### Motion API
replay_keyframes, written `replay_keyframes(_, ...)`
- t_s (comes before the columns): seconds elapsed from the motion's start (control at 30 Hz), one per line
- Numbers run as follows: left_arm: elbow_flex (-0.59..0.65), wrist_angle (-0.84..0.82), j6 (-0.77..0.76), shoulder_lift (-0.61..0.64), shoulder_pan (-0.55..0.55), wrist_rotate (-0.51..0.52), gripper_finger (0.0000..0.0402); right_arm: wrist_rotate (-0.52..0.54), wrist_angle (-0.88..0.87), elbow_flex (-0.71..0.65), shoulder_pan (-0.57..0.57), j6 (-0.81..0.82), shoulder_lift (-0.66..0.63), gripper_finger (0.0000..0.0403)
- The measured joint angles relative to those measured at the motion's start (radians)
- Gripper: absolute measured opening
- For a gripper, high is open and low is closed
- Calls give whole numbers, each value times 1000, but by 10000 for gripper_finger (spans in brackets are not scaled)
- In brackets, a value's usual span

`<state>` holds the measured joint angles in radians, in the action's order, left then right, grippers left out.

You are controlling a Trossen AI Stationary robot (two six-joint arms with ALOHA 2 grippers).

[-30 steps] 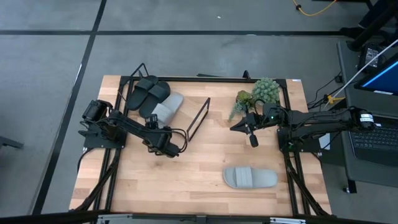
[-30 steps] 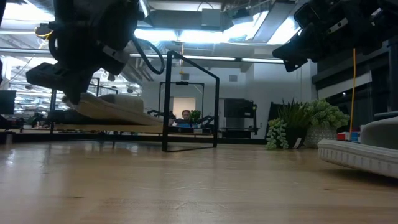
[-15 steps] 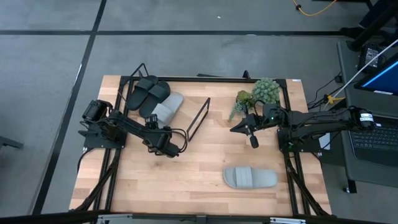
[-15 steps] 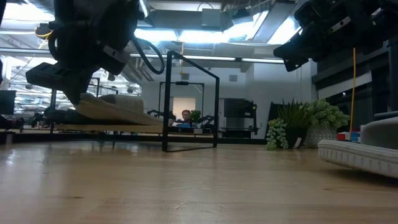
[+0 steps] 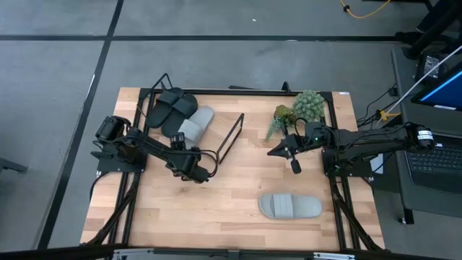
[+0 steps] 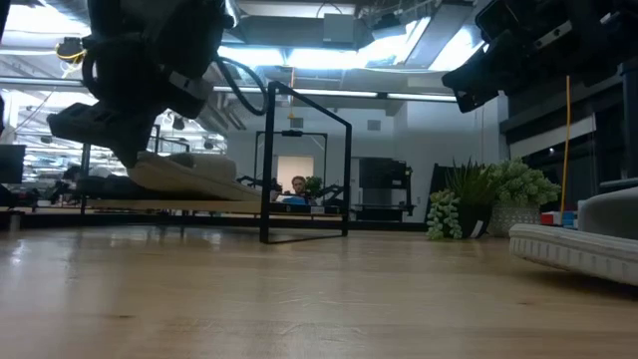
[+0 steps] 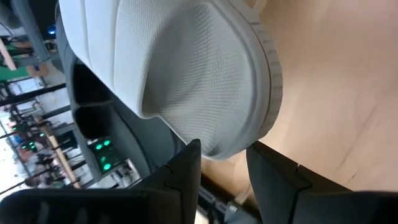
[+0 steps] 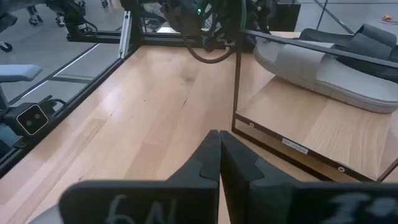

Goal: Pick and place slides into the shelf
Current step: Put the top gray slipper on the shelf

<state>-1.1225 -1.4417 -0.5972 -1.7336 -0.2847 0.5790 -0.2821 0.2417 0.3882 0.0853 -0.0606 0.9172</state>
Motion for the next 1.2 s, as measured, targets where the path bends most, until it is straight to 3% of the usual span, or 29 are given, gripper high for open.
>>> replay_keyframes(0.8,0,46,-4,0,5,15,123,0,0,0,0,-27,0,6)
replay_keyframes(1.2,1,18,-22,0,8,17,214,0,0,0,0,-25,0,6)
